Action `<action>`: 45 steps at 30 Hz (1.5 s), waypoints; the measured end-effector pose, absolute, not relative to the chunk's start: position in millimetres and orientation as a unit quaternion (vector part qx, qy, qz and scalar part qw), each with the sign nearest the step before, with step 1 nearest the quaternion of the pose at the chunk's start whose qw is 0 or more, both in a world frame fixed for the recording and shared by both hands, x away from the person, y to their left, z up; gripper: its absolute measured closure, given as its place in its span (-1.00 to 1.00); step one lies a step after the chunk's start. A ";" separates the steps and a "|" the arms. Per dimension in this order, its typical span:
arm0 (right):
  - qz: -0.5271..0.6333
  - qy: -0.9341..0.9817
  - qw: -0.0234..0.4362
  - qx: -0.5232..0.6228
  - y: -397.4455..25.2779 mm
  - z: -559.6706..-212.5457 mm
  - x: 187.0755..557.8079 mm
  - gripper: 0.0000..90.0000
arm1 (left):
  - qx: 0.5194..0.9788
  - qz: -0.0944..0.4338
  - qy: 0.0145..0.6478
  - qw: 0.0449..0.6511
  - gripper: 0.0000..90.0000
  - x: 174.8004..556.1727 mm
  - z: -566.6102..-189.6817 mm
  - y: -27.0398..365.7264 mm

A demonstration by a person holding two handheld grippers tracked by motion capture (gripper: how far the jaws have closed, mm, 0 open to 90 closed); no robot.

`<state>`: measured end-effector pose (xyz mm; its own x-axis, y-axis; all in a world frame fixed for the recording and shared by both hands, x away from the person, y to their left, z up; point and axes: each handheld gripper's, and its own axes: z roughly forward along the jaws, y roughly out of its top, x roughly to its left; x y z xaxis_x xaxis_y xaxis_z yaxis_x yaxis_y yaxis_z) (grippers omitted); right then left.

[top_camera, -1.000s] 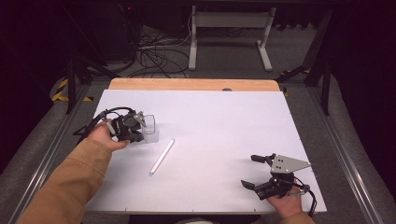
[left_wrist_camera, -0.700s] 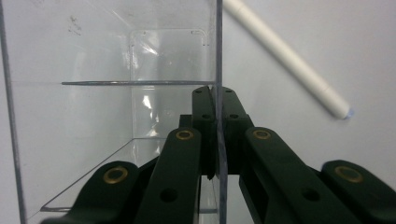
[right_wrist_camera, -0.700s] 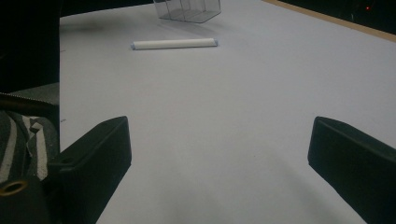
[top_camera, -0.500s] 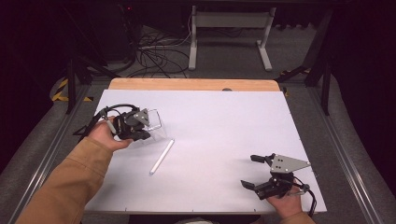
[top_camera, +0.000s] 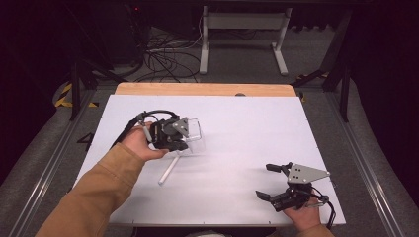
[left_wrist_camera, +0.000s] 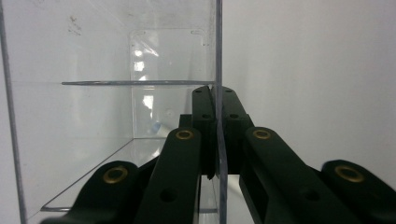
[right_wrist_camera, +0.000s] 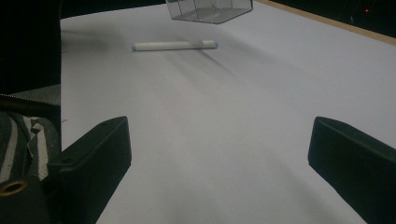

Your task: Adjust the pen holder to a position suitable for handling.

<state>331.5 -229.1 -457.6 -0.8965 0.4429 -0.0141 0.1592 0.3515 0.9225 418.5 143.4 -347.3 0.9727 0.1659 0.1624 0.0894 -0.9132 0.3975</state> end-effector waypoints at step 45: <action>0.543 0.810 0.129 0.179 -231.5 -457.6 331.6 -0.85 | 0.991 0.042 0.044 0.115 0.94 425.5 -391.6 59.4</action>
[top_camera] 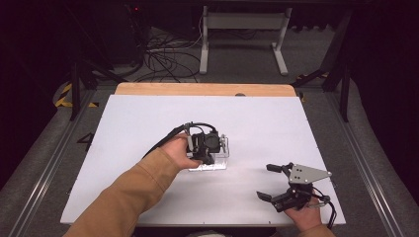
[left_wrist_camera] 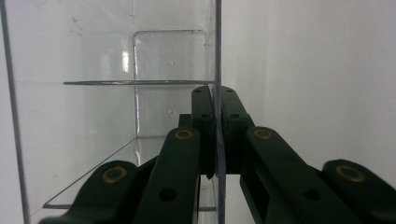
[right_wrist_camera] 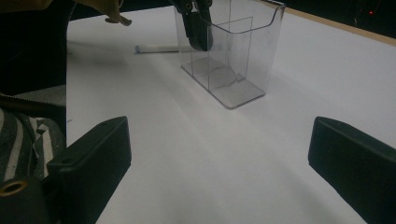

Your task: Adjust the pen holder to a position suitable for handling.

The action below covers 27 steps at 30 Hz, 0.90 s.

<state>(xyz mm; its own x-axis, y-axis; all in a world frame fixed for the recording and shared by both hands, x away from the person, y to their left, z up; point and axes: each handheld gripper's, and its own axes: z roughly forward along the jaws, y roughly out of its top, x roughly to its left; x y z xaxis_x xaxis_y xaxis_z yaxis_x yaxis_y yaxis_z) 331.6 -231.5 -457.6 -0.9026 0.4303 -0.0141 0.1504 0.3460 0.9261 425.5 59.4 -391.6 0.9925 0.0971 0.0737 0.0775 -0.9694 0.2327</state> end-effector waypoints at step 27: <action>0.544 0.810 0.131 0.175 -231.1 -457.8 331.1 -0.85 | 0.962 0.082 0.077 0.249 0.11 415.5 -356.0 90.6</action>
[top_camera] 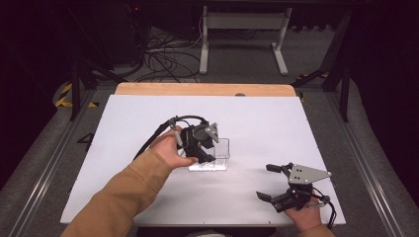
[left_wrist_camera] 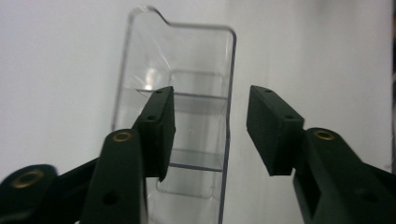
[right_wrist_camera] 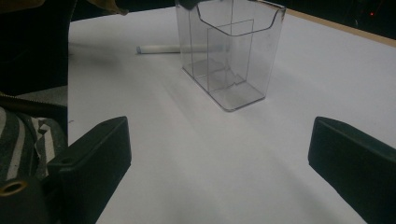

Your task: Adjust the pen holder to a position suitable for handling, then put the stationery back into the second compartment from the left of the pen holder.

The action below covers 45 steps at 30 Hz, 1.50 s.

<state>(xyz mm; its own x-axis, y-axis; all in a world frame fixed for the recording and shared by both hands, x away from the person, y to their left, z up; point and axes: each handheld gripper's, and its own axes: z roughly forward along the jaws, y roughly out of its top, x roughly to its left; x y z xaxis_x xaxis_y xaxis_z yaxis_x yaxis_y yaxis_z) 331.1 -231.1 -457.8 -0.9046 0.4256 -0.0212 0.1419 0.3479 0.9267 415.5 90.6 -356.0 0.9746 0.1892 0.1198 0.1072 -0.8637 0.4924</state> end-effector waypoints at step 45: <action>0.547 0.806 0.137 0.177 -232.1 -456.9 329.0 -0.86 | 0.832 0.164 0.258 0.464 -0.59 396.9 -318.3 174.4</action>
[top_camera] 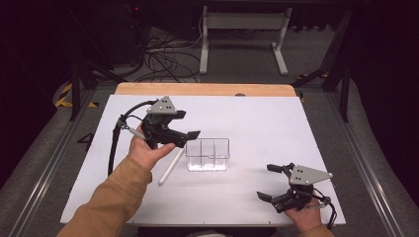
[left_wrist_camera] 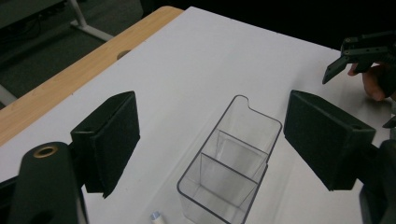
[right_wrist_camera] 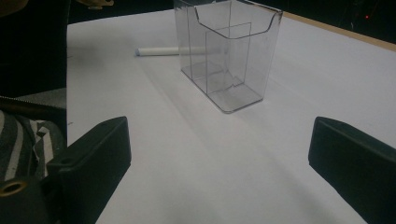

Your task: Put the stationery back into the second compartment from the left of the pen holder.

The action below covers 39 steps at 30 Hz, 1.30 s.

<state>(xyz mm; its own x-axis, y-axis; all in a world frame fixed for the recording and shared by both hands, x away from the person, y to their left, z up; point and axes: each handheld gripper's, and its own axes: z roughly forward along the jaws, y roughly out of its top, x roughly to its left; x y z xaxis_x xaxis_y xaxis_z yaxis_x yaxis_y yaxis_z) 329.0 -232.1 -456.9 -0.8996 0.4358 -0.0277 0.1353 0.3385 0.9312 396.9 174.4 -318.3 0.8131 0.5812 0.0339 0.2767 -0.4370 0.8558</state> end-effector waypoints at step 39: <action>0.548 0.806 0.136 0.178 -231.6 -456.7 328.4 -0.86 | 0.846 0.158 0.370 0.351 -0.34 397.4 -360.5 210.5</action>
<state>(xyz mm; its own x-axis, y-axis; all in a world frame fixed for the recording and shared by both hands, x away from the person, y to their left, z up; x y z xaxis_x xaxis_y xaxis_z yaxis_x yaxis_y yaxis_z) 328.4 -231.6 -456.7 -0.9000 0.4352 -0.0247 0.1371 0.3365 0.9317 397.4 210.5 -360.5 0.6767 0.7363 0.0072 0.5150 -0.4802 0.7100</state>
